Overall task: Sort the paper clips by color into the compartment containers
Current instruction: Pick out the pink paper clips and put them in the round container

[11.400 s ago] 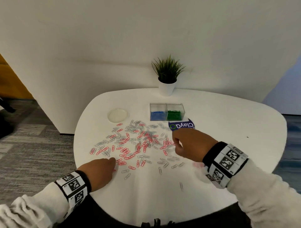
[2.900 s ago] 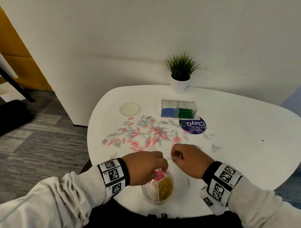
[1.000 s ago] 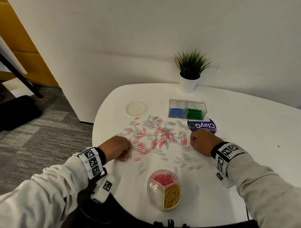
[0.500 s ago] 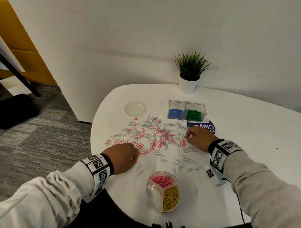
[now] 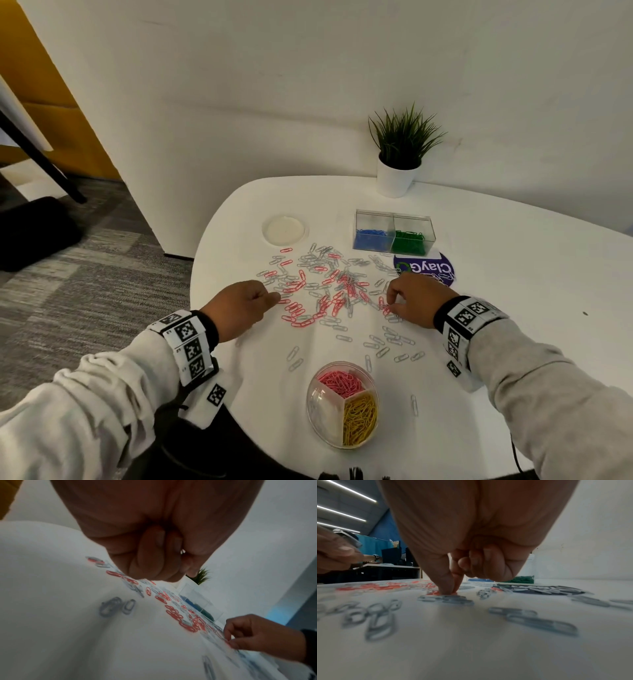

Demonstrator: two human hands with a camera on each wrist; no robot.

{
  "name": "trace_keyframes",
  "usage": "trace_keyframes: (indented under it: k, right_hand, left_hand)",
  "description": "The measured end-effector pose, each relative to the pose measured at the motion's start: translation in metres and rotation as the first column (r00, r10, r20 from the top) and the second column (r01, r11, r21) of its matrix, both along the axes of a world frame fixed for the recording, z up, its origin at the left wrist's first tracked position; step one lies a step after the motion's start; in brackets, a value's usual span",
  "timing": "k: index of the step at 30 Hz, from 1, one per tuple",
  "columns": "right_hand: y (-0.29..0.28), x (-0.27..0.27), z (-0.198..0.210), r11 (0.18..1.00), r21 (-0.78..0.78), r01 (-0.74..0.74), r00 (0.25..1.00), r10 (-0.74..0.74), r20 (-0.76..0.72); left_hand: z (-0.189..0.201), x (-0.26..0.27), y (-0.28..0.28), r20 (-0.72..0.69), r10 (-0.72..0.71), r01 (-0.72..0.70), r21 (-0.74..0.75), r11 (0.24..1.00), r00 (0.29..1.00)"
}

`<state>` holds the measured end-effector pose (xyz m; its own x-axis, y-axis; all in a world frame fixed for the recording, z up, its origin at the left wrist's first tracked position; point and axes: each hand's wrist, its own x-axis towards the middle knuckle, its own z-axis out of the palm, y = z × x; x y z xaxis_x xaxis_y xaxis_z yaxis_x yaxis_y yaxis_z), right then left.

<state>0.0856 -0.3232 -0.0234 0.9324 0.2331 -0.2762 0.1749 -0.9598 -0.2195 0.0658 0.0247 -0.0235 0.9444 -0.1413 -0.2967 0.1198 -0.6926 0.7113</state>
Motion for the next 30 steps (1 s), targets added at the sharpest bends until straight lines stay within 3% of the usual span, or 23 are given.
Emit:
trace_keyframes:
  k: [3, 5, 9, 13, 14, 15, 17, 18, 19, 20, 21, 22, 24, 25, 27, 30]
  right_hand:
    - [0.003, -0.003, 0.001, 1.000, -0.025, -0.013, 0.999, 0.012, -0.035]
    - [0.003, -0.003, 0.000, 0.999, -0.032, -0.014, 0.999, 0.013, -0.046]
    - [-0.001, -0.002, 0.001, 1.000, 0.002, 0.021, 0.999, -0.021, -0.049]
    - [-0.008, -0.004, 0.012, 0.964, 0.207, 0.170, 0.985, -0.165, -0.040]
    - [-0.009, -0.005, 0.015, 0.912, 0.328, 0.246, 0.969, -0.231, -0.085]
    - [-0.010, -0.008, 0.018, 0.785, 0.510, 0.351, 0.936, -0.298, -0.185]
    - [-0.010, -0.015, 0.029, 0.353, 0.776, 0.523, 0.847, -0.321, -0.424]
    - [-0.010, -0.019, 0.034, 0.171, 0.813, 0.557, 0.816, -0.292, -0.498]
    - [-0.008, -0.024, 0.039, 0.058, 0.816, 0.575, 0.798, -0.261, -0.544]
    - [-0.006, -0.028, 0.044, 0.011, 0.812, 0.584, 0.792, -0.228, -0.566]
    - [-0.002, -0.032, 0.048, 0.061, 0.816, 0.575, 0.805, -0.218, -0.551]
    - [0.004, -0.038, 0.052, 0.236, 0.819, 0.522, 0.849, -0.229, -0.475]
    - [0.020, -0.055, 0.059, 0.743, 0.624, 0.242, 0.967, -0.136, -0.214]
    - [0.030, -0.066, 0.060, 0.878, 0.473, 0.071, 0.992, -0.011, -0.129]
    - [0.053, -0.088, 0.063, 0.936, 0.316, -0.154, 0.975, 0.195, -0.105]
    - [0.080, -0.112, 0.055, 0.919, 0.173, -0.355, 0.932, 0.361, -0.004]
  left_hand:
    - [-0.003, 0.002, 0.002, -0.080, 0.036, -0.048, -0.149, 0.988, 0.996]
    - [-0.003, 0.002, 0.001, -0.058, 0.040, -0.047, -0.140, 0.989, 0.998]
    - [-0.002, 0.000, 0.000, 0.110, -0.120, 0.101, 0.162, 0.982, 0.987]
    - [-0.003, -0.004, 0.000, 0.141, -0.340, 0.249, 0.438, 0.864, 0.930]
    - [-0.005, -0.004, -0.001, 0.138, -0.364, 0.264, 0.466, 0.844, 0.921]
    - [-0.005, -0.004, -0.002, 0.137, -0.372, 0.267, 0.480, 0.836, 0.918]
    - [-0.007, -0.002, -0.004, 0.138, -0.384, 0.272, 0.497, 0.824, 0.913]
    - [-0.008, -0.001, -0.006, 0.133, -0.399, 0.283, 0.510, 0.812, 0.907]
    - [-0.009, 0.000, -0.008, 0.119, -0.418, 0.300, 0.524, 0.797, 0.901]
    - [-0.009, 0.000, -0.011, 0.104, -0.435, 0.317, 0.538, 0.781, 0.894]
    - [-0.009, 0.000, -0.013, 0.092, -0.449, 0.329, 0.554, 0.765, 0.889]
    - [-0.010, 0.000, -0.015, 0.089, -0.461, 0.334, 0.571, 0.750, 0.883]
    - [-0.011, -0.001, -0.019, 0.100, -0.489, 0.335, 0.610, 0.718, 0.867]
    - [-0.012, -0.002, -0.021, 0.105, -0.507, 0.335, 0.635, 0.697, 0.856]
    - [-0.013, -0.004, -0.025, 0.097, -0.540, 0.341, 0.678, 0.651, 0.836]
    - [-0.012, -0.008, -0.029, 0.086, -0.568, 0.349, 0.712, 0.610, 0.819]
